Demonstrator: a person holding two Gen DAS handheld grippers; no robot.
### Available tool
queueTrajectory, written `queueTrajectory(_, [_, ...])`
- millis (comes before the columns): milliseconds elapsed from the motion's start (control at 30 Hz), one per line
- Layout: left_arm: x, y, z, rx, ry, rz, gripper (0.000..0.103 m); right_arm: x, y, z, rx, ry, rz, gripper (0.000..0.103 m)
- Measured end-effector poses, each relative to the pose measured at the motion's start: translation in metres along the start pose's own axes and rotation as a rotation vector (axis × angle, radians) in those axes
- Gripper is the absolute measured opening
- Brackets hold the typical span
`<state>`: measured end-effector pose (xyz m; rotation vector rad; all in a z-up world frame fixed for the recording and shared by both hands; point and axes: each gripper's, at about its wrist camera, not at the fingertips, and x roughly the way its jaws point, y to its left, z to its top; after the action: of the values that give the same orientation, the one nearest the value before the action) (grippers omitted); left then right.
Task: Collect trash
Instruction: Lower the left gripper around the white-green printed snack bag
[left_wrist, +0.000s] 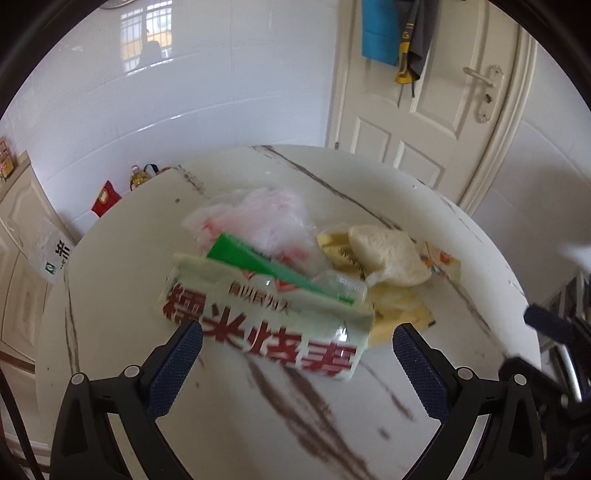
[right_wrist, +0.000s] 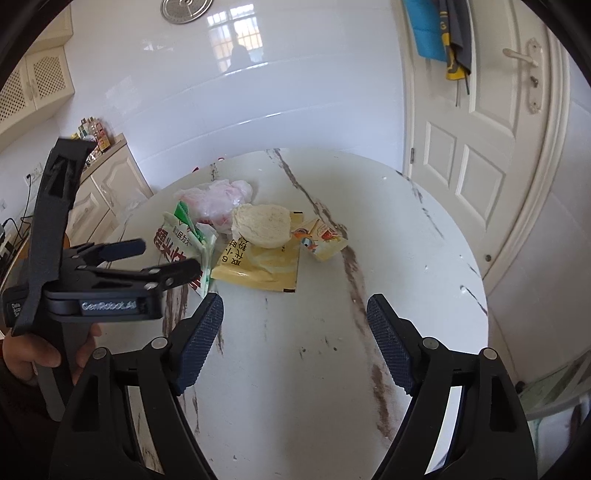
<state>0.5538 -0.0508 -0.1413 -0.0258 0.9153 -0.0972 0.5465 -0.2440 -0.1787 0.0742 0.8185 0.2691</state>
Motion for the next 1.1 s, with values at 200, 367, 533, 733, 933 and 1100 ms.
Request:
queueTrajectory(200, [0.036,-0.003,0.001,0.023,0.055,0.051,0.102,0.000,-0.012,-0.003,0.020,0.001,0.005,0.078])
queueTrajectory(367, [0.039,0.023,0.001,-0.030,0.087,0.072,0.102,0.001,-0.010,-0.003,0.014,0.001,0.018,0.078])
queueTrajectory(533, [0.042,0.059,-0.009,-0.052,0.138,0.131,0.103,0.003,-0.003,-0.003,0.006,0.010,0.027,0.078])
queueTrajectory(733, [0.020,0.105,-0.017,-0.206,0.118,0.007,0.102,0.008,0.009,-0.003,-0.017,0.018,0.038,0.079])
queueTrajectory(933, [0.041,0.108,0.003,-0.277,0.118,-0.020,0.102,0.015,0.015,0.000,-0.029,0.022,0.032,0.079])
queueTrajectory(1100, [0.057,0.098,0.011,-0.225,0.101,0.046,0.098,0.018,0.011,0.006,-0.035,0.019,0.016,0.079])
